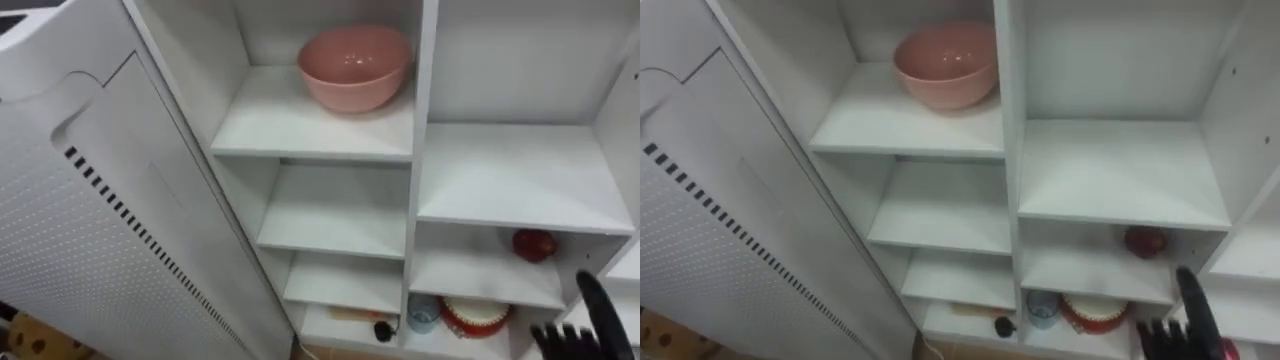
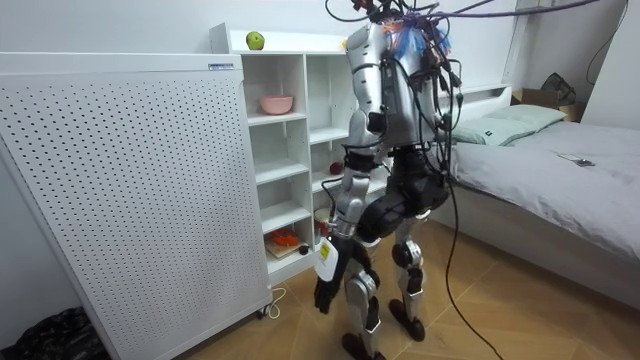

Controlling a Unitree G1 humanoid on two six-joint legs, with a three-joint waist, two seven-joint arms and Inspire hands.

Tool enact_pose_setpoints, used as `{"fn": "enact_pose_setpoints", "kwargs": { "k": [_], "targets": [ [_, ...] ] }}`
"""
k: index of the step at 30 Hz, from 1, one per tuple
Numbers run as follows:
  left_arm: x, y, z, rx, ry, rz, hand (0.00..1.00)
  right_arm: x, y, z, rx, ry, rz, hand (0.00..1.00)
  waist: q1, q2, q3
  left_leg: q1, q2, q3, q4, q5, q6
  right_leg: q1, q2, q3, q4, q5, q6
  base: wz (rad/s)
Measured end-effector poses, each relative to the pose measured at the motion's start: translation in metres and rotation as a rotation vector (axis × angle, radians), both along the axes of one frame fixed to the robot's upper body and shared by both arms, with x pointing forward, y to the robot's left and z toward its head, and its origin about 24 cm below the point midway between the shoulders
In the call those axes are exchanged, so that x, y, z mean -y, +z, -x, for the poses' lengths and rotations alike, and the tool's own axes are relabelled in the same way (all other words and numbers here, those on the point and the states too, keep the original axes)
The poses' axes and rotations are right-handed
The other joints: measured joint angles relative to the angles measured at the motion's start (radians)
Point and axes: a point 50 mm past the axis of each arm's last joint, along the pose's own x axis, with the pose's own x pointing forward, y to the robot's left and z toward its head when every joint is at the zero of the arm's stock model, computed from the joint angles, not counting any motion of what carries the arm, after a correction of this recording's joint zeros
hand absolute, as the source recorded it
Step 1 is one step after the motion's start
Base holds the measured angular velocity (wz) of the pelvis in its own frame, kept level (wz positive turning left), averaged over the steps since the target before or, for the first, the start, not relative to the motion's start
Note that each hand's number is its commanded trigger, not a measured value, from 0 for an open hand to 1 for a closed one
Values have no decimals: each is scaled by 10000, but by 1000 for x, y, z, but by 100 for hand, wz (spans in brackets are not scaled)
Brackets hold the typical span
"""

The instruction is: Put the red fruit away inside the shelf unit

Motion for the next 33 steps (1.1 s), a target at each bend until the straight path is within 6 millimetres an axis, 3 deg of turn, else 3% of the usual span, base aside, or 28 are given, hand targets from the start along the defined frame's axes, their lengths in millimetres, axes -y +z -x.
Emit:
{"fn": "enact_pose_setpoints", "kwargs": {
  "k": [4, 6, 10, 12, 15, 18, 21, 25, 33],
  "targets": [
    [-8, 1, 5, 149, 671, -71, 0, -11, -49, 65, -2381, 721, 77, 0, -370, -123, -90, 843, -16, 40, -678, 54, -73, 831, 85, -89, -664, 40, 60, 0],
    [-14, 2, 10, 275, 1235, -298, 0, -16, -71, 108, -3798, 1193, 36, 0, -648, -285, -182, 1378, -17, 66, -951, 73, -105, 1427, 157, -111, -1051, 59, 91, 0],
    [-25, 3, 28, 344, 2072, -840, 0, -23, -92, 177, -6214, 3422, 945, 0, -1185, -728, -438, 2675, -6, 96, -1653, 118, -178, 2865, 326, -351, -1969, 104, 150, 7],
    [-27, 4, 35, 284, 2106, -967, 0, -24, -96, 197, -7417, 5632, 1978, 0, -1334, -855, -486, 3126, 15, 90, -1776, 115, -182, 3466, 411, -368, -2338, 183, 180, 0],
    [-29, 4, 41, 47, 1616, -1206, 0, -32, -100, 212, -8839, 9557, 3612, 0, -1334, -942, -464, 3703, 67, 89, -1873, 41, -296, 4114, 521, -361, -2650, 244, 174, -5],
    [-29, 4, 42, -203, 1247, -1359, 0, -40, -102, 209, -9399, 12593, 4888, 0, -1302, -1008, -431, 4178, 135, 93, -2271, -38, -396, 4377, 638, -307, -2731, 258, 165, -6],
    [-30, 3, 40, -446, 1390, -1394, 0, -42, -102, 202, -9419, 13434, 5403, 0, -1301, -1042, -373, 4351, 172, 151, -2310, -42, -403, 4526, 679, -206, -2742, 282, 137, -8],
    [-29, 2, 44, -713, 2008, -1230, 0, -43, -102, 203, -9586, 13873, 5514, 0, -1314, -1110, -408, 4674, 197, 189, -2324, -53, -423, 4923, 761, -82, -3074, 350, 142, -2],
    [-20, -1, 47, -1129, 2106, -1078, 0, -49, -104, 210, -9568, 13998, 5236, 0, -1333, -1105, -391, 5111, 192, 245, -2458, -53, -422, 5354, 765, -41, -3103, 367, 152, -2]
  ]
}}
